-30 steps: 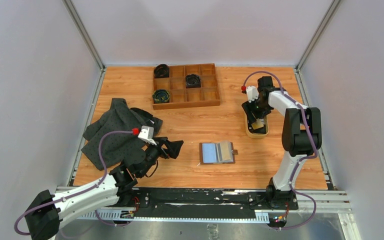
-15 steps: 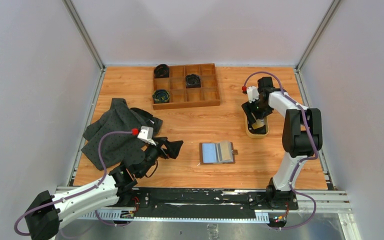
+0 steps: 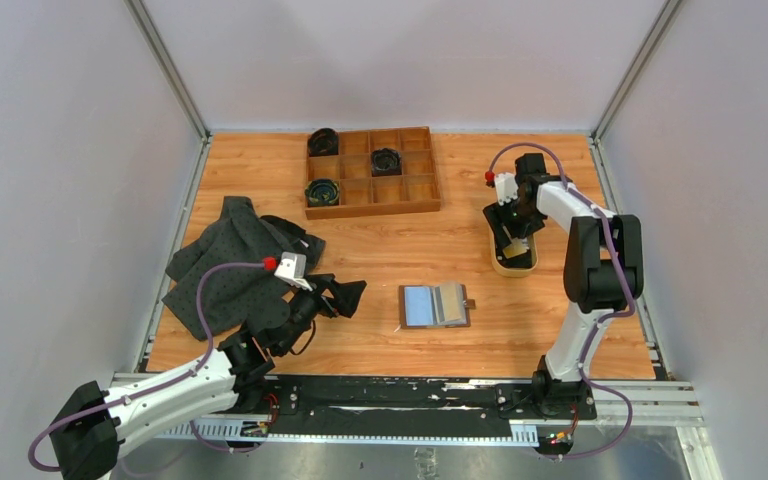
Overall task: Put the credit cards into the card holder
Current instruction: Pick up the credit card from the storage box.
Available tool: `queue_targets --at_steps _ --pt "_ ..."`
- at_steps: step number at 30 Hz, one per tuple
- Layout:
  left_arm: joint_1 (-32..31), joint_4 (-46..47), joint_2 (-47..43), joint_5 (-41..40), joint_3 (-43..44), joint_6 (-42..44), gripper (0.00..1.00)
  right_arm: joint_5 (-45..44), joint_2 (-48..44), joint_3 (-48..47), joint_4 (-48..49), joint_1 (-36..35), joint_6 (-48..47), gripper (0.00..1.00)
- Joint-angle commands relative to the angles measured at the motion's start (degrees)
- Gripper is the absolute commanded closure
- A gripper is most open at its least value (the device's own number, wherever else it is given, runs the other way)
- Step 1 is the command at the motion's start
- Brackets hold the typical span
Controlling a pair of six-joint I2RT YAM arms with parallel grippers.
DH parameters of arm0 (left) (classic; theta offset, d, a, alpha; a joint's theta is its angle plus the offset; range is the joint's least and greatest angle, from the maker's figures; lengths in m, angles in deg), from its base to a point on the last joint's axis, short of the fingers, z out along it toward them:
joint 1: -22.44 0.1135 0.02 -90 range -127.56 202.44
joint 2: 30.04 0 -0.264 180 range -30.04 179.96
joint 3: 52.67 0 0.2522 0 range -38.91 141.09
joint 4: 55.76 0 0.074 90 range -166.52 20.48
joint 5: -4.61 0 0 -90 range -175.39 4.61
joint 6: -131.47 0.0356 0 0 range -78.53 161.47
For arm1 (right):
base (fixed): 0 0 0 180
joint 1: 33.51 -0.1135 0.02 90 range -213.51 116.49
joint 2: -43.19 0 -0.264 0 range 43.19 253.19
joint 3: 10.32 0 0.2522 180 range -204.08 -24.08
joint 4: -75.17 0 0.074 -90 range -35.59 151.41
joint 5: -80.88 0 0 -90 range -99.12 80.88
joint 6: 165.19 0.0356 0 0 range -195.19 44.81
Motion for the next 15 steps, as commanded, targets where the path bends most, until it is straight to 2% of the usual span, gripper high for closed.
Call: queue_targets --at_steps 1,12,15 --pt "0.42 1.22 -0.57 -2.06 -0.86 -0.37 0.00 -0.61 3.80 0.81 -4.45 -0.40 1.78 0.29" --pt "0.40 1.22 -0.70 -2.06 -0.95 -0.44 0.00 0.27 4.73 1.08 -4.74 -0.36 1.55 0.39" --pt "0.41 1.22 -0.74 -2.10 -0.95 -0.48 0.00 -0.14 5.00 1.10 -4.69 -0.36 1.17 0.46"
